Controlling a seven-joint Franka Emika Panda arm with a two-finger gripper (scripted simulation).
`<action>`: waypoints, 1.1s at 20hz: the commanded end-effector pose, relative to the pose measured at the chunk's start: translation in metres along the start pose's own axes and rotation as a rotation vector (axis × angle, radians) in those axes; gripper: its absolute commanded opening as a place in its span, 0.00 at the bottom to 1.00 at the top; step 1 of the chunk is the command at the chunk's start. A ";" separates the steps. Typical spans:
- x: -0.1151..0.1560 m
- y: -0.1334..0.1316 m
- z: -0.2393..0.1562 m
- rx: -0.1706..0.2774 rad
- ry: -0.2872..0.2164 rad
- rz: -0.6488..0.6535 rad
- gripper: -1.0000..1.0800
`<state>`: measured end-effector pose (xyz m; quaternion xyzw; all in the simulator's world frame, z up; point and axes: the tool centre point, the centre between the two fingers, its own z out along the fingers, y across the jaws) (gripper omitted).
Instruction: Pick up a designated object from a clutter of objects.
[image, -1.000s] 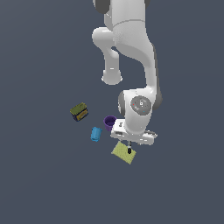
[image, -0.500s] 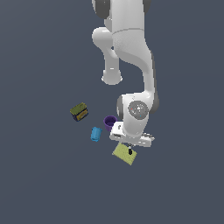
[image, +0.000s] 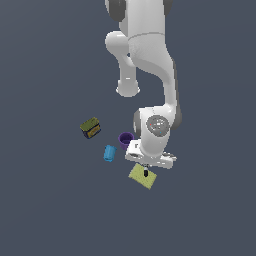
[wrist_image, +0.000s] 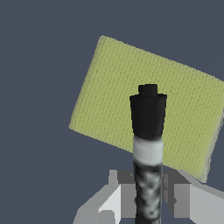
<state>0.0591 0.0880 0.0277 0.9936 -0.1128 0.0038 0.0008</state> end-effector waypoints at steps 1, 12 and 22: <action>0.000 0.000 -0.001 0.000 0.000 -0.001 0.00; -0.010 0.024 -0.033 0.000 -0.001 -0.001 0.00; -0.031 0.076 -0.103 0.001 -0.002 -0.003 0.00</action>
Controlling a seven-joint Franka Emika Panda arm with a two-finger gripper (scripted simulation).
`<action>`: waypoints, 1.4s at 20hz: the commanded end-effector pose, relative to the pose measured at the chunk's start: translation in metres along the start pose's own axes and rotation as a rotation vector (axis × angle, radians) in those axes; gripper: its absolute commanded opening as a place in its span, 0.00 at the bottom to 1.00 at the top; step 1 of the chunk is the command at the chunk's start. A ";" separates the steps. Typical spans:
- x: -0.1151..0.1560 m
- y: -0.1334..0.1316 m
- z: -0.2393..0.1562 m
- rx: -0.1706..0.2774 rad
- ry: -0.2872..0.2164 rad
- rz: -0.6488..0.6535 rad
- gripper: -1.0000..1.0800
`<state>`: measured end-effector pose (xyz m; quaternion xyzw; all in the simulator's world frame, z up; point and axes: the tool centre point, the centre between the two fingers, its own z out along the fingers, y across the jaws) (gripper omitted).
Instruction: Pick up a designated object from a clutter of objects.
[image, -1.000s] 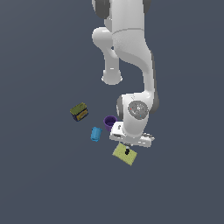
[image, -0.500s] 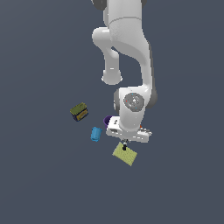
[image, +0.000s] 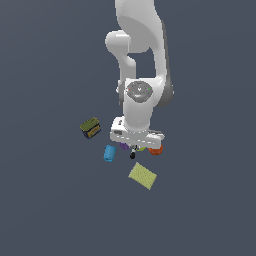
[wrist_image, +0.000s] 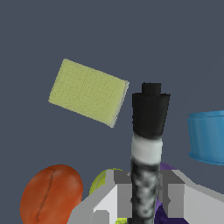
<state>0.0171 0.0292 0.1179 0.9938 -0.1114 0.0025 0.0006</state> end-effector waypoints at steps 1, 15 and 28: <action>-0.006 0.015 -0.020 0.001 0.000 -0.001 0.00; -0.040 0.106 -0.146 0.004 -0.003 -0.004 0.00; -0.062 0.175 -0.242 0.003 -0.005 -0.006 0.00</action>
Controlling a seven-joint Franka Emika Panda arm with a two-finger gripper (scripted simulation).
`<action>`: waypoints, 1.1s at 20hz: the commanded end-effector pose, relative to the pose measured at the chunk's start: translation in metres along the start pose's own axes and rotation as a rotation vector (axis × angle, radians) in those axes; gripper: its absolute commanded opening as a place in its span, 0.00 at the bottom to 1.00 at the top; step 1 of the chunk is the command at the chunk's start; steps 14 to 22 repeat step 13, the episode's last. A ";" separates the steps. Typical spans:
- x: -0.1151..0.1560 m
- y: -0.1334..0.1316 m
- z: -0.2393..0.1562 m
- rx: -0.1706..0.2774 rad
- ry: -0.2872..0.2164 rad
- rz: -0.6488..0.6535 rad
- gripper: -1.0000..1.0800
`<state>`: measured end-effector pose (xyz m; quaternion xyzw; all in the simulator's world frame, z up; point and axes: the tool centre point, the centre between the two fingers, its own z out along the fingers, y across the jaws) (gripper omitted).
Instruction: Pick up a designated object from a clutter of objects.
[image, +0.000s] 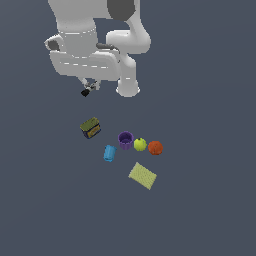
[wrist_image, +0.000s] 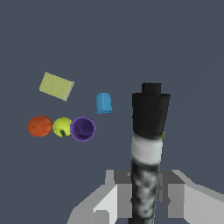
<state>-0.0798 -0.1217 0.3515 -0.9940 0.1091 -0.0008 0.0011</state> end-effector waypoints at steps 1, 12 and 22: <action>-0.003 0.010 -0.013 0.000 -0.001 -0.001 0.00; -0.004 0.022 -0.031 -0.002 -0.001 -0.002 0.00; -0.004 0.022 -0.031 -0.002 -0.001 -0.002 0.00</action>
